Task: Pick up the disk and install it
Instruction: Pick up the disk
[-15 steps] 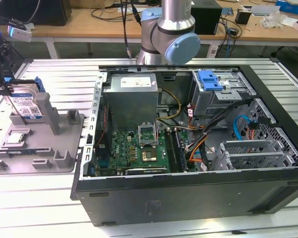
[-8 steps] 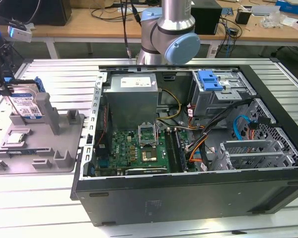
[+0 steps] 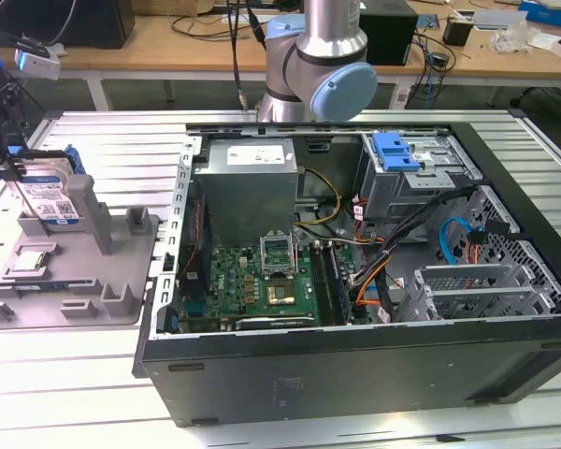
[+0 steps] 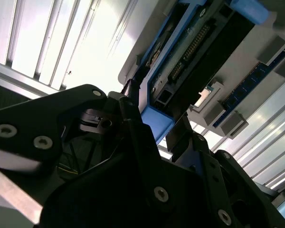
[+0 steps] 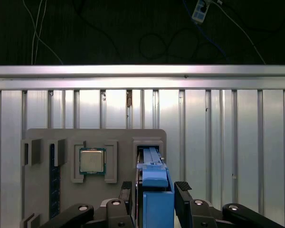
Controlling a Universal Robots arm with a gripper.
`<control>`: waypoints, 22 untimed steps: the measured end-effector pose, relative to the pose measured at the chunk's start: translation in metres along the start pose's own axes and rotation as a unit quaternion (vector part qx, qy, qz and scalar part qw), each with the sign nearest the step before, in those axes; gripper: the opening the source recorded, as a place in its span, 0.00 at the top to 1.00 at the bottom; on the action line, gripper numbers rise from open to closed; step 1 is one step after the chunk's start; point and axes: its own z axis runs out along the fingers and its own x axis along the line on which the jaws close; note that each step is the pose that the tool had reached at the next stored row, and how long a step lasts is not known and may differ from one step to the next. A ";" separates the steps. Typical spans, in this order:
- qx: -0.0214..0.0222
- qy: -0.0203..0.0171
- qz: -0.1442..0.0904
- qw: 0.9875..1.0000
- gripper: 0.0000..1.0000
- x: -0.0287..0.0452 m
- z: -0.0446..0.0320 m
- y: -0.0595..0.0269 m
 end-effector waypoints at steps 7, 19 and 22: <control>0.000 0.000 0.000 1.000 0.60 0.0000 0.0001 0.0000; 0.000 0.000 0.000 1.000 0.64 0.0000 0.0008 0.0000; 0.000 0.000 0.000 1.000 0.64 0.0000 0.0008 0.0000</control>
